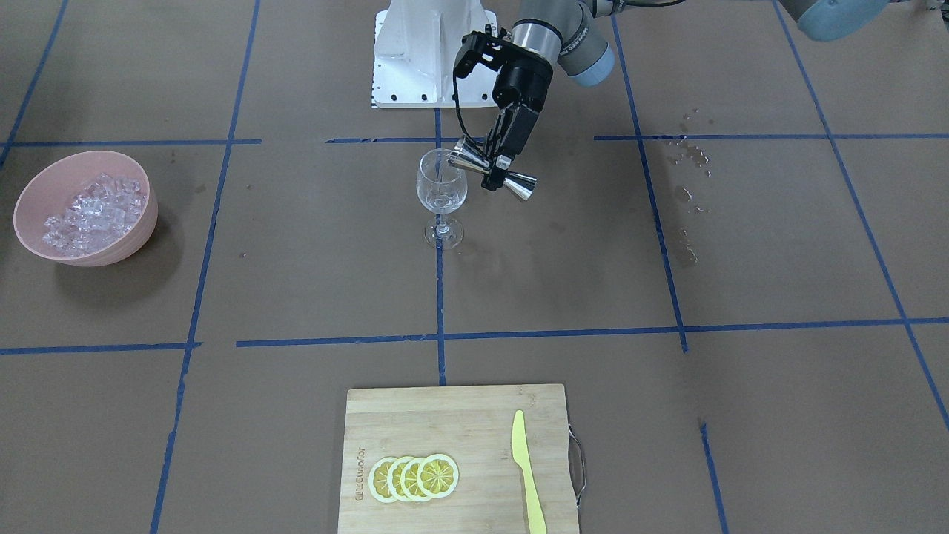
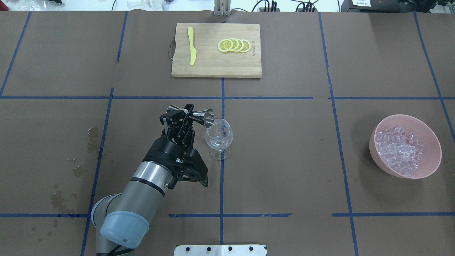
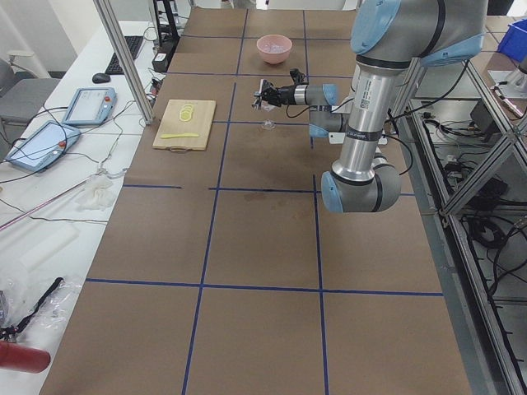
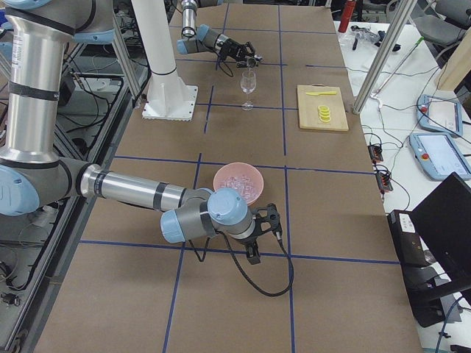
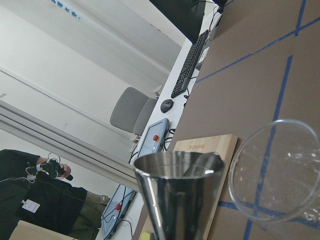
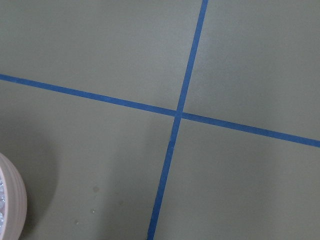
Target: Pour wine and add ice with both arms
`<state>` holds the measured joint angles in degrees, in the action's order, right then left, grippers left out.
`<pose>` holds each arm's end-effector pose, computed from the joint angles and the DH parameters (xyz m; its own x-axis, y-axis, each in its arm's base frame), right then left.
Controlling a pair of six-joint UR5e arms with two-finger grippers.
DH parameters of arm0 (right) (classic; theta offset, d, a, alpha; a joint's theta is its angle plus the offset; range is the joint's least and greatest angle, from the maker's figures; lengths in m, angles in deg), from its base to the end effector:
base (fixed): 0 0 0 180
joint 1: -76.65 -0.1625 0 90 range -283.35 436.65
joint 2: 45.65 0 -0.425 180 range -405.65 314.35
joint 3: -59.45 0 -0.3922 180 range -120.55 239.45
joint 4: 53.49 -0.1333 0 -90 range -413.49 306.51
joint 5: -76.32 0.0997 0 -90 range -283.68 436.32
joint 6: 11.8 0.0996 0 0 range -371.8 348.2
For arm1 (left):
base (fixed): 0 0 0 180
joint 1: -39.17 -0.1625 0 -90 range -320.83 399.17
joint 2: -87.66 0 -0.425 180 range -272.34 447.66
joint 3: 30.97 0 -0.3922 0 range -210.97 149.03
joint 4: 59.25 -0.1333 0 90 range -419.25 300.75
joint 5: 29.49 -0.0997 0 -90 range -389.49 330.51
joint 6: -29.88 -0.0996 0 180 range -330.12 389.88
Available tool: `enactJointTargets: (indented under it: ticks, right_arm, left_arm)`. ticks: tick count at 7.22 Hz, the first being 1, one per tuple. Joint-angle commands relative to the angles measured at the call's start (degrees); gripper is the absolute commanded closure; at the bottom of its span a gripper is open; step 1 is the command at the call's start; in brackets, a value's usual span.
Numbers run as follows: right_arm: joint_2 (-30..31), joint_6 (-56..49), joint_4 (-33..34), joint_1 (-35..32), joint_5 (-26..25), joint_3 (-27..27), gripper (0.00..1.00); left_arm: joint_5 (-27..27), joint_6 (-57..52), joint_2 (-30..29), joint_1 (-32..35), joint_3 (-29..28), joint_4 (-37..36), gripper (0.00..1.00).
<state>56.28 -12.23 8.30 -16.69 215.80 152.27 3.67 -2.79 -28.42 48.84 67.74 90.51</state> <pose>0.0817 -0.4107 0.6689 0.6635 -0.2175 0.7159 -0.0501 0.9417 0.3326 0.5110 -0.3069 0.2167 0.8121 0.3287 0.4822 -0.4278 -0.2266 0.8750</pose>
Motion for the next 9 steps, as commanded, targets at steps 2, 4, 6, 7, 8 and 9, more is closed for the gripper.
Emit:
enactJointTargets:
  ticks: [2,4,6,7,8,9]
  right_arm:
    - [0.2,0.0,0.0,0.0,0.0,0.1,0.00]
    - [0.3,0.0,0.0,-0.1,0.0,0.0,0.00]
    - [0.3,0.0,-0.1,-0.1,0.1,-0.3,0.00]
    - [0.3,0.0,-0.1,-0.1,0.1,-0.4,0.00]
    - [0.3,0.0,-0.1,-0.1,0.1,-0.4,0.00]
    - [0.3,0.0,-0.1,-0.1,0.1,-0.4,0.00]
  left_arm:
    - [-0.8,-9.2,-0.1,0.0,0.2,0.0,1.00]
    - [-2.7,-14.8,-0.5,-0.3,0.3,0.0,1.00]
    - [-2.7,-20.0,-0.5,-0.4,0.8,0.0,1.00]
    - [-2.7,-22.3,-0.5,-0.4,0.9,0.0,1.00]
    - [-2.7,-25.0,-0.7,-0.4,1.4,0.0,1.00]
    - [-2.7,-26.0,-0.9,-0.4,1.7,0.1,1.00]
